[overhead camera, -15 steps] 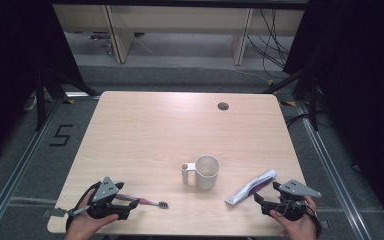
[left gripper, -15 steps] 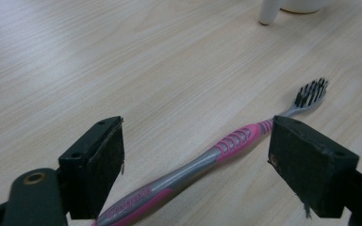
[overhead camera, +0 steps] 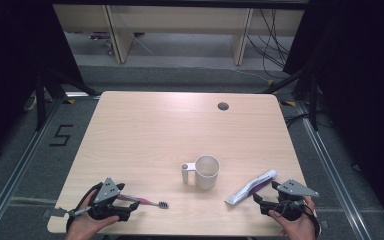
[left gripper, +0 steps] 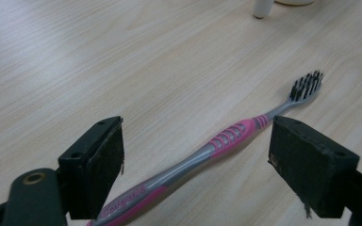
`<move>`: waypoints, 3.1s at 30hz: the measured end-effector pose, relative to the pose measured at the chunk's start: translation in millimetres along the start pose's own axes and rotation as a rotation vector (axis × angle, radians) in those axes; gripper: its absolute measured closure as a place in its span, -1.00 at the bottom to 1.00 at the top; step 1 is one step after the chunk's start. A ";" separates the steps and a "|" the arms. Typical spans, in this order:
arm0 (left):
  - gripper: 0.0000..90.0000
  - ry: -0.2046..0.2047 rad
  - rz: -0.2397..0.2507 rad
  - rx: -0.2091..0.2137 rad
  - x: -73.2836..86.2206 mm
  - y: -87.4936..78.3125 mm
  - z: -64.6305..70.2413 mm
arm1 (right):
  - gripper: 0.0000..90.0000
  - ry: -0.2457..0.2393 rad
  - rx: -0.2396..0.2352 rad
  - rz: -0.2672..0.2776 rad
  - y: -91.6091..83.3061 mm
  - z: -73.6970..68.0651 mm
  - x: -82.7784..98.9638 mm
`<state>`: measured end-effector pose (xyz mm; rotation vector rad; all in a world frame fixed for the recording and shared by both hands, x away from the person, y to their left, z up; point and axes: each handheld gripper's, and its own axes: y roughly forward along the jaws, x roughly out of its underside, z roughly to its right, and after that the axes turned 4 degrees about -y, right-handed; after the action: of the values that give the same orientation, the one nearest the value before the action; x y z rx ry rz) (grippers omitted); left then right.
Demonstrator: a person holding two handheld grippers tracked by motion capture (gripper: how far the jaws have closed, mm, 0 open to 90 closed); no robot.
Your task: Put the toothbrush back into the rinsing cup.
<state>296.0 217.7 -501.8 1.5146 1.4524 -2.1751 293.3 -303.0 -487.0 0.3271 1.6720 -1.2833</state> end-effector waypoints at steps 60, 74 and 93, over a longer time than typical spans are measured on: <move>0.68 0.314 -0.406 0.173 -38.7 30.3 9.4 | -0.54 -0.006 -0.033 -0.012 4.7 -3.5 0.2; 0.73 0.308 -0.532 0.200 -48.1 33.2 8.7 | -0.53 0.001 -0.033 -0.019 5.1 -5.1 0.0; 0.77 0.357 -0.678 0.231 -58.8 40.3 23.2 | -0.53 -0.001 -0.028 -0.020 5.7 -5.9 0.0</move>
<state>332.4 155.7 -480.6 1.7401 2.1514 -2.5995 294.1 -295.7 -490.5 0.2930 1.6950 -1.2735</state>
